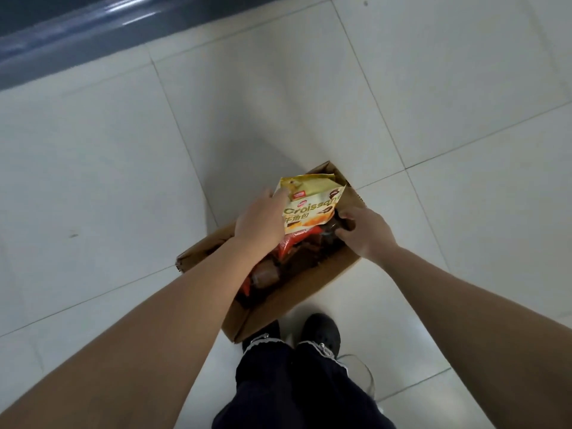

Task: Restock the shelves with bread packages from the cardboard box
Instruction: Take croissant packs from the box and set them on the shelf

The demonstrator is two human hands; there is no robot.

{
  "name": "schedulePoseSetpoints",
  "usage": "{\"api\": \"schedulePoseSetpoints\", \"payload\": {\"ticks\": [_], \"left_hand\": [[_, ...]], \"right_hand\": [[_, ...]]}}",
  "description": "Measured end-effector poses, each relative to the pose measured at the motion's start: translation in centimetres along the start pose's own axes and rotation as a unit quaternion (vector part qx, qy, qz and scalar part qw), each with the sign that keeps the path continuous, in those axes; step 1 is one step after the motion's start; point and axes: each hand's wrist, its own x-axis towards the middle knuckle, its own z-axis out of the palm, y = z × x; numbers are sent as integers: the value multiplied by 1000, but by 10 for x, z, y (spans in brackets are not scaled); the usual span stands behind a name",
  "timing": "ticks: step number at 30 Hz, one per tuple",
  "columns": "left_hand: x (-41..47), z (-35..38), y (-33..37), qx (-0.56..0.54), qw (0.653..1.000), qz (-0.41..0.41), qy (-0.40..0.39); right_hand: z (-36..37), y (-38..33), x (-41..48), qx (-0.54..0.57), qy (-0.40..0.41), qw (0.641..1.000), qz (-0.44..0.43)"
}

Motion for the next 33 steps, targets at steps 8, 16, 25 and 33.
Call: {"api": "schedulePoseSetpoints", "payload": {"ticks": [8,16,25,33], "left_hand": [[31,17,-3,-18,999,-18,29],[-25,-56,-10,-130,990,-61,13],[-115,-181,-13,-361,915,-174,43],[-206,-255,-14,-521,807,-248,126]], "right_hand": [[24,16,26,24,4,1000,12],[-24,-17,-26,98,14,995,35],[-110,-103,-107,159,-3,987,2],[-170,-186,-171,185,25,981,-54]]}}
